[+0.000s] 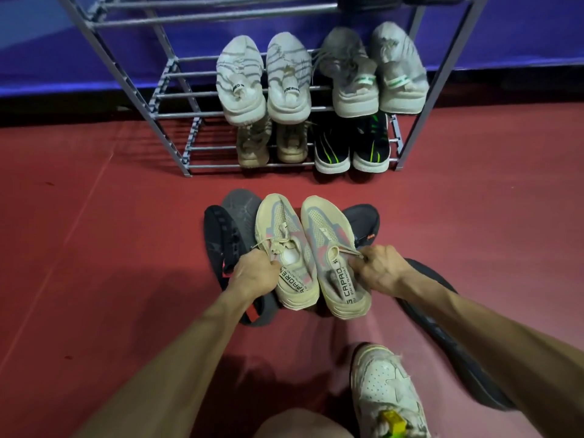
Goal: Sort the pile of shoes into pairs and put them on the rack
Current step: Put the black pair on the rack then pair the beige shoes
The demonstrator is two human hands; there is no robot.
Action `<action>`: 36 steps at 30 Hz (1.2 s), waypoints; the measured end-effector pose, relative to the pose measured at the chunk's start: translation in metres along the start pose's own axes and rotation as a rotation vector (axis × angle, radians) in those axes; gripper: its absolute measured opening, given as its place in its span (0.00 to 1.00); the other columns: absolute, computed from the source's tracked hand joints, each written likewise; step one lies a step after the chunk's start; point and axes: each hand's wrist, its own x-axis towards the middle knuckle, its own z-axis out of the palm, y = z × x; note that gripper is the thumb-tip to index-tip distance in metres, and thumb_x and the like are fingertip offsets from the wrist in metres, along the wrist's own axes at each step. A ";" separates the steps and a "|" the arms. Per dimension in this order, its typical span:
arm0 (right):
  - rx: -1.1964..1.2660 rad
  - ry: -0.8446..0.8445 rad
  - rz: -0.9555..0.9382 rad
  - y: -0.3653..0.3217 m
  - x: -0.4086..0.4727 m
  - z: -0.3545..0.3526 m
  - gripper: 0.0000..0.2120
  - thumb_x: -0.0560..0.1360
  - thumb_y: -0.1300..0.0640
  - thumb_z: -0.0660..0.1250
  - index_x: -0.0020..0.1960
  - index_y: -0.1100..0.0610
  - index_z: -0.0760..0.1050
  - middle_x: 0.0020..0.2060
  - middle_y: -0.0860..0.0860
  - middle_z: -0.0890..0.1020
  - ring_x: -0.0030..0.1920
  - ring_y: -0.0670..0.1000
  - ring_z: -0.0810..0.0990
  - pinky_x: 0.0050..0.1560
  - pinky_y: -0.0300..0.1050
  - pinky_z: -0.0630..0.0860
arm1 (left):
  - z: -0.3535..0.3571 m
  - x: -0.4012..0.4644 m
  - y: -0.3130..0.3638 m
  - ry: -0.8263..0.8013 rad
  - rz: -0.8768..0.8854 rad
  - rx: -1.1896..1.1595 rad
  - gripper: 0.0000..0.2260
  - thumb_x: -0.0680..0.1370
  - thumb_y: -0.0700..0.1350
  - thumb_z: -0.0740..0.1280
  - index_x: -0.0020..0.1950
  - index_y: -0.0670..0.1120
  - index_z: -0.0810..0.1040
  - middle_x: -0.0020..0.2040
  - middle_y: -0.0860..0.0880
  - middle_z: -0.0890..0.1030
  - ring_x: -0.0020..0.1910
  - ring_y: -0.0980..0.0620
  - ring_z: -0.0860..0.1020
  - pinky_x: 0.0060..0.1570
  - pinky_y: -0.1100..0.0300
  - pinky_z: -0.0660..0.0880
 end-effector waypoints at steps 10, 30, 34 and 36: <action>0.207 0.300 -0.142 -0.053 -0.026 -0.079 0.16 0.77 0.53 0.60 0.36 0.64 0.69 0.31 0.58 0.77 0.34 0.59 0.71 0.36 0.50 0.66 | -0.094 -0.055 0.018 0.377 0.182 -0.003 0.11 0.78 0.47 0.56 0.37 0.45 0.71 0.48 0.38 0.81 0.49 0.34 0.77 0.45 0.51 0.70; 0.194 0.671 -0.183 -0.176 0.014 -0.290 0.14 0.75 0.52 0.60 0.39 0.60 0.76 0.44 0.63 0.84 0.48 0.63 0.81 0.44 0.47 0.73 | -0.314 -0.006 0.136 0.700 0.325 -0.045 0.17 0.78 0.52 0.58 0.52 0.41 0.80 0.57 0.36 0.80 0.57 0.34 0.76 0.51 0.50 0.72; 0.211 0.713 -0.099 -0.180 0.060 -0.303 0.17 0.76 0.50 0.59 0.49 0.64 0.78 0.51 0.65 0.82 0.52 0.65 0.80 0.45 0.47 0.72 | -0.321 0.041 0.152 0.701 0.290 -0.016 0.19 0.79 0.53 0.56 0.52 0.40 0.79 0.57 0.36 0.80 0.57 0.34 0.77 0.51 0.49 0.73; 0.192 0.710 -0.064 -0.180 0.080 -0.307 0.18 0.77 0.52 0.60 0.54 0.65 0.77 0.55 0.65 0.80 0.55 0.65 0.80 0.51 0.48 0.76 | -0.321 0.065 0.154 0.693 0.270 -0.012 0.18 0.79 0.52 0.57 0.51 0.40 0.79 0.57 0.36 0.80 0.57 0.34 0.77 0.52 0.48 0.73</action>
